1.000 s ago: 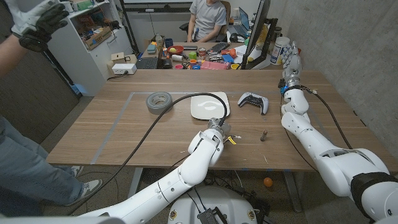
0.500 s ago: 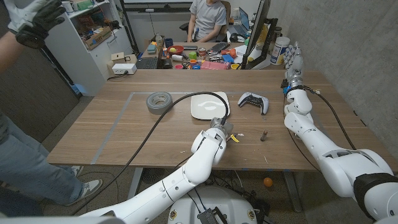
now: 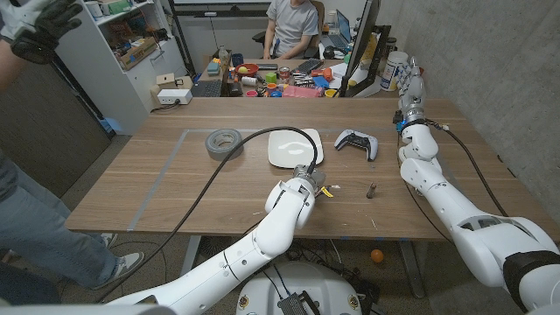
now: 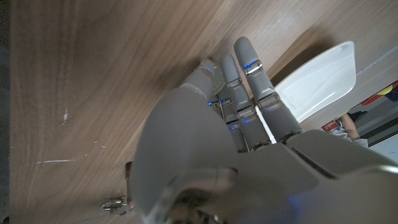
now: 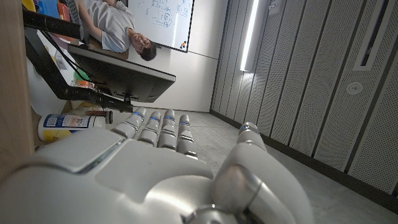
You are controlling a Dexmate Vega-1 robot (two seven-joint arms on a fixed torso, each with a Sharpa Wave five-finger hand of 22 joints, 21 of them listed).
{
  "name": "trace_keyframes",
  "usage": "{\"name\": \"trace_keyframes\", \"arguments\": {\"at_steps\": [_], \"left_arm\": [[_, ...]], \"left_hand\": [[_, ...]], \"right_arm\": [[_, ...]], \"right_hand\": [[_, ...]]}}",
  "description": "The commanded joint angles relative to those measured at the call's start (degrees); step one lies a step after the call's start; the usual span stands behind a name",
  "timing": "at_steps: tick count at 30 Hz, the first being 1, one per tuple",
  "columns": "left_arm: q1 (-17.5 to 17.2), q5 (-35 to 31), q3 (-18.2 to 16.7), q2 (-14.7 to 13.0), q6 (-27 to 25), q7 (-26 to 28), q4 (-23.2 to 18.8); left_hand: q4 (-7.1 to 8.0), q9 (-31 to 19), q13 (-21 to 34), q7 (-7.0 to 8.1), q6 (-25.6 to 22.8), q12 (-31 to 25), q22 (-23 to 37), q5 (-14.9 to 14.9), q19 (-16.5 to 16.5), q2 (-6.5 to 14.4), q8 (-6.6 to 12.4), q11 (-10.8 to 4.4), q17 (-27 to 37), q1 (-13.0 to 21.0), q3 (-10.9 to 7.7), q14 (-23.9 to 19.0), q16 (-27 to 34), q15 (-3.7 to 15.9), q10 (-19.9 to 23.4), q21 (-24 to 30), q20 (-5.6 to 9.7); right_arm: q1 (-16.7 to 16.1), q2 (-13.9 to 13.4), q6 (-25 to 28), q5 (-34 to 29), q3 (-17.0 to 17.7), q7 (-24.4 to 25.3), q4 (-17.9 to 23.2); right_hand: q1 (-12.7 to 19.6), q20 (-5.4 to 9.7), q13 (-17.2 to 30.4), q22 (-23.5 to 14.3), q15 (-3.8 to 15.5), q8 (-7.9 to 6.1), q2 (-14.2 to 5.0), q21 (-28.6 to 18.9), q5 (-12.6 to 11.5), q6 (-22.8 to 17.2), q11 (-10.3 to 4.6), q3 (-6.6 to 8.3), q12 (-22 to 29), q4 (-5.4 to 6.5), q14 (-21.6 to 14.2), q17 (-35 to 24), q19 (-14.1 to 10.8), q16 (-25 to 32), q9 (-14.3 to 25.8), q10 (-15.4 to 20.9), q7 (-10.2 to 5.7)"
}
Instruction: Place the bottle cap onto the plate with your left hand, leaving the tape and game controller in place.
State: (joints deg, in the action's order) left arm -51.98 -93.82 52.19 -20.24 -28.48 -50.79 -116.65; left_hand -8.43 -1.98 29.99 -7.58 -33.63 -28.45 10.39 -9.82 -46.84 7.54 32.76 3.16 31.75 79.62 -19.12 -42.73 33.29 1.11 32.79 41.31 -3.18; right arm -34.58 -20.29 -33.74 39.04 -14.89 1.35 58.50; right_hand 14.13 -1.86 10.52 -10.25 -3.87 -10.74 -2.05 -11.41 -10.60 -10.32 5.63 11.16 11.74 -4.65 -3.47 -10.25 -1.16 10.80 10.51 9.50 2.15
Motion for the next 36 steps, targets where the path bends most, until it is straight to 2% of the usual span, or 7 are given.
{"name": "trace_keyframes", "arguments": {"at_steps": [1, 8, 15, 26, 36], "left_arm": [[-1.1, -0.5, -2.1, -1.6, 0.5, 2.3, -3.3], [-2.1, 1.6, -4.2, -3.0, 1.1, 5.2, -5.3], [-2.8, 8.6, -8.3, -4.7, 1.5, 7.8, -7.5], [-2.9, 16.6, -13.7, -7.7, -2.1, 10.0, -9.4], [-2.1, 26.3, -19.4, -12.2, -5.2, 13.2, -9.6]], "left_hand": [[1.53, -25.0, 3.7, 0.21, -7.4, -0.1, 0.1, -0.3, 0.2, 0.0, 0.33, -4.10, 0.4, -0.6, -1.33, -0.6, 0.3, -0.03, 4.4, 0.0, -0.15], [1.77, -24.9, 4.1, 0.63, -7.3, 0.0, 0.1, -0.3, 0.2, 0.0, 0.13, -4.05, 0.5, -1.2, -1.45, -0.9, 0.1, 0.00, 4.4, 0.1, -0.10], [1.78, -24.6, 4.6, 1.10, -6.6, 0.0, 0.1, -0.3, 1.7, 0.0, -0.46, -4.52, 0.7, -1.6, -1.66, -1.2, -0.1, 0.35, 4.6, -0.3, 0.17], [1.53, -24.3, 5.1, 1.28, -7.3, -0.1, 0.3, -0.3, 2.2, 0.0, -0.54, -4.77, 1.0, -1.6, -1.96, -2.3, 0.1, 0.73, 5.2, -0.3, 0.65], [1.66, -24.3, 5.6, 1.55, -7.6, -0.1, 0.4, -0.3, 3.2, 0.2, -0.53, -5.09, 1.3, -2.1, -2.15, -2.5, 0.0, 0.78, 5.4, -0.3, 0.68]], "right_arm": [[-2.6, -1.3, 2.3, -2.0, -0.5, 3.7, 6.3], [-3.9, -1.9, 3.3, -3.5, -0.8, 5.9, 9.5], [-5.4, -3.0, 5.5, -5.5, -1.3, 8.3, 12.9], [-6.8, -3.9, 8.4, -7.4, -2.2, 10.2, 15.3], [-7.2, -4.7, 10.1, -8.3, -2.6, 10.9, 16.3]], "right_hand": [[-0.4, -0.52, 0.2, -0.2, -0.31, -0.18, 0.13, 0.1, -0.4, 0.0, 0.07, -0.13, 0.1, -0.14, 0.4, -0.3, 0.1, -0.2, 0.3, -0.2, 0.14], [-0.4, -0.50, 0.2, -0.2, -0.22, -0.19, 0.12, 0.1, -0.4, 0.0, 0.04, -0.15, 0.1, -0.14, 0.5, -0.3, 0.0, -0.2, 0.3, -0.2, 0.17], [-0.4, -0.46, 0.2, -0.2, -0.26, -0.21, 0.08, 0.1, -0.4, 0.0, 0.04, -0.17, 0.1, -0.16, 0.4, -0.3, 0.0, -0.2, 0.3, -0.3, 0.19], [-0.4, -0.51, 0.2, -0.2, -0.26, -0.20, 0.06, 0.1, -0.4, 0.1, 0.09, -0.21, 0.2, -0.18, 0.4, -0.2, 0.0, -0.1, 0.3, -0.3, 0.24], [-0.4, -0.52, 0.2, -0.2, -0.28, -0.22, 0.07, 0.1, -0.4, 0.1, 0.11, -0.26, 0.2, -0.19, 0.4, -0.2, -0.1, -0.1, 0.3, -0.2, 0.24]]}}
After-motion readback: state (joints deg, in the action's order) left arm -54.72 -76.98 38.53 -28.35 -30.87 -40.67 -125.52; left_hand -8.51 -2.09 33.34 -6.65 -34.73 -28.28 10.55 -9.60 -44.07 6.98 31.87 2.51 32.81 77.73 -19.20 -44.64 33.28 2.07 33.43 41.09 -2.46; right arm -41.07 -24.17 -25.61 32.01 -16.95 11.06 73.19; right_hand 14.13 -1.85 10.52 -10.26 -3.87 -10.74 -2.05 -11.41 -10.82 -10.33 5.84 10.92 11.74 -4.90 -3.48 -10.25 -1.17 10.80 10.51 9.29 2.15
